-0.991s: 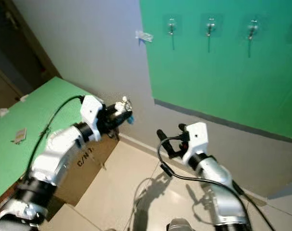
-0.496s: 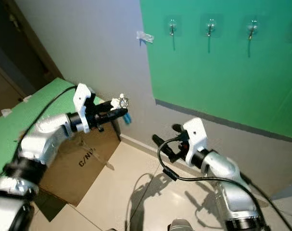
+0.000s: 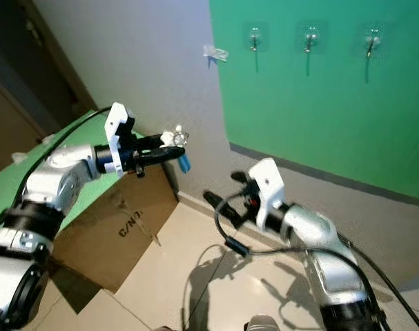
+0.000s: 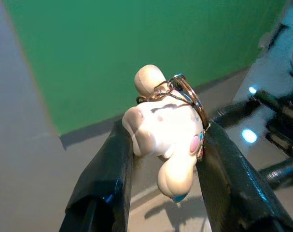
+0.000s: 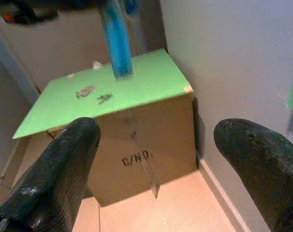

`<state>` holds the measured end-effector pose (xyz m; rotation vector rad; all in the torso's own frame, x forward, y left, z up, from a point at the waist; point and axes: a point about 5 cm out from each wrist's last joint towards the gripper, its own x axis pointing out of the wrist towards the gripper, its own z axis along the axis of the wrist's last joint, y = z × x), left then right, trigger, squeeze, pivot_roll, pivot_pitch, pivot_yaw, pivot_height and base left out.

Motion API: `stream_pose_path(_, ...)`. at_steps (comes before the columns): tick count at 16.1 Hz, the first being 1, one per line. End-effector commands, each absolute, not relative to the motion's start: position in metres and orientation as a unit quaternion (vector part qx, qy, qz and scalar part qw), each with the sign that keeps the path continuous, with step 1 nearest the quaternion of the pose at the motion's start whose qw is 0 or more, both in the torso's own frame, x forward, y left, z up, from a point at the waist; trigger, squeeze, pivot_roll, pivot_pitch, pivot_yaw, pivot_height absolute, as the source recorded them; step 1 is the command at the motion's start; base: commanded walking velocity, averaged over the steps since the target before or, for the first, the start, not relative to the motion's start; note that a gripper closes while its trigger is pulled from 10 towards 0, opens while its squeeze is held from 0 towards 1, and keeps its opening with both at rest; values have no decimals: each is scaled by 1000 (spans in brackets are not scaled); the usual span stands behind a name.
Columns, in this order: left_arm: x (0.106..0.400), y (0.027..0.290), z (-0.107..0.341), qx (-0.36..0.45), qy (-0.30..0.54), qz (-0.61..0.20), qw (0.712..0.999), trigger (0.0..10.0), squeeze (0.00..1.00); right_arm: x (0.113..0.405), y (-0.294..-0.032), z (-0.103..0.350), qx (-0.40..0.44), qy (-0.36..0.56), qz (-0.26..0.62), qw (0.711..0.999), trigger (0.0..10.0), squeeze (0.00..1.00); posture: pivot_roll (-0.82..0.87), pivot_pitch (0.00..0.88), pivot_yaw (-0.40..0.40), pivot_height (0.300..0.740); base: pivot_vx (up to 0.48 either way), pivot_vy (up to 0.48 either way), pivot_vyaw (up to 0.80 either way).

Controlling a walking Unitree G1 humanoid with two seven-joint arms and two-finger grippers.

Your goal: Hang keys on a hook

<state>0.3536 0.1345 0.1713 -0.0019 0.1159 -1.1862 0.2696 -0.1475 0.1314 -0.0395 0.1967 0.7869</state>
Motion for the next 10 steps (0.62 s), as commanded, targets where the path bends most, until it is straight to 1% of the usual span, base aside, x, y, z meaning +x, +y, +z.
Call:
stream_pose_path(1, 355, 141, 176, 23, 60, -564, 824, 0, 0, 270, -141, 138, -18, 85, 396, 914, 10000, 0, -334, 25, 220, 740, 0, 0, 0)
stream_pose_path(3, 355, 138, 178, 32, 65, -578, 813, 0, 0, 271, -135, 143, -2, 75, 396, 915, 10000, 0, -329, 31, 230, 740, 0, 0, 0)
stream_pose_path(6, 355, 134, 181, 32, 64, -588, 806, 0, 0, 270, -123, 149, 26, 64, 404, 912, 10000, 0, -329, 37, 235, 740, 0, 0, 0)
stream_pose_path(10, 357, 130, 192, 28, 44, -601, 798, 0, 0, 269, -112, 150, 36, 65, 416, 906, 10000, 0, -331, 36, 238, 740, 0, 0, 0)
